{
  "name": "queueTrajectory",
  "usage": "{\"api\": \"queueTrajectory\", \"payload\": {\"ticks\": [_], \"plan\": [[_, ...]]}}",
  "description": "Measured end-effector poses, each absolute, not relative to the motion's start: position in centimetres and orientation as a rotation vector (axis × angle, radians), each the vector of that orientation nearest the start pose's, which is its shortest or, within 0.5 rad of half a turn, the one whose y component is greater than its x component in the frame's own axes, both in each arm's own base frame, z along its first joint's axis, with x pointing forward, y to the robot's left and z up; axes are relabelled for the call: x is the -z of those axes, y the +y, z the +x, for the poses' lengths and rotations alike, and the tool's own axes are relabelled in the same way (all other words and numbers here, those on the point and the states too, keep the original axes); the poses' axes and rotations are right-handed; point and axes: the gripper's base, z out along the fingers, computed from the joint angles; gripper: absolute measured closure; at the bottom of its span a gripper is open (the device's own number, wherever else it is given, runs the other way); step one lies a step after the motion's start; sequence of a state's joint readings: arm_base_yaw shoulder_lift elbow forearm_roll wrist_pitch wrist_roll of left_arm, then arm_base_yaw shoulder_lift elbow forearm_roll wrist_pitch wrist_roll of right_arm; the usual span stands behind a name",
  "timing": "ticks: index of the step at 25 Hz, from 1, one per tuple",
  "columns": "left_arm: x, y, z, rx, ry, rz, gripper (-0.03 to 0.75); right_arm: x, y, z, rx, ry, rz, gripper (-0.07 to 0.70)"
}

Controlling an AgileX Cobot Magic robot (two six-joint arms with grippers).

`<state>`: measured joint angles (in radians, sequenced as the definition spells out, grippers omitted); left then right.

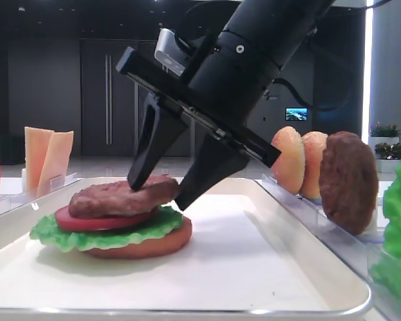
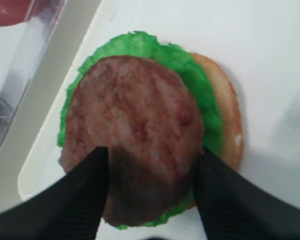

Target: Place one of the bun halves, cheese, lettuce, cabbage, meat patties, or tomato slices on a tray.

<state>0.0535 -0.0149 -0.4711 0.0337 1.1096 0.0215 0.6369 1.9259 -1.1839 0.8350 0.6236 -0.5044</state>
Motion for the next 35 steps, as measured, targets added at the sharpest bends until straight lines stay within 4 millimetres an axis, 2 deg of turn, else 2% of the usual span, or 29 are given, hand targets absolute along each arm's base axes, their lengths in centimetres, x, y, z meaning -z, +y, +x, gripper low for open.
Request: {"api": "queueTrajectory", "payload": {"ticks": [7, 15, 21, 25, 27, 29, 31, 34, 35], "plan": [[-26.5, 0.2, -0.6, -0.086, 2.108, -0.036, 0.37, -18.2, 25.6, 28.4, -0.818, 2.673, -0.696, 0.248], [-26.5, 0.2, -0.6, -0.086, 2.108, -0.036, 0.37, -22.4, 25.7, 29.0, -0.755, 2.647, -0.739, 0.247], [-26.5, 0.2, -0.6, -0.086, 2.108, -0.036, 0.37, -25.4, 25.0, 29.4, -0.383, 2.787, -0.72, 0.263], [-26.5, 0.2, -0.6, -0.086, 2.108, -0.036, 0.37, -28.0, 23.4, 31.0, -0.32, 2.808, -0.632, 0.265], [-26.5, 0.2, -0.6, -0.086, 2.108, -0.036, 0.37, -28.8, 21.7, 32.2, -0.303, 2.826, -0.562, 0.266], [-26.5, 0.2, -0.6, -0.086, 2.108, -0.036, 0.37, -29.1, 18.8, 33.8, -0.253, 2.852, -0.456, 0.272], [-26.5, 0.2, -0.6, -0.086, 2.108, -0.036, 0.37, -29.1, 14.8, 35.4, -0.164, 2.883, -0.332, 0.274], [-26.5, 0.2, -0.6, -0.086, 2.108, -0.036, 0.37, -29.0, 7.6, 37.5, -0.006, 2.892, -0.116, 0.291], [-26.5, 0.2, -0.6, -0.086, 2.108, -0.036, 0.37, -29.0, 4.7, 38.0, 0.048, 2.892, -0.033, 0.299]]}}
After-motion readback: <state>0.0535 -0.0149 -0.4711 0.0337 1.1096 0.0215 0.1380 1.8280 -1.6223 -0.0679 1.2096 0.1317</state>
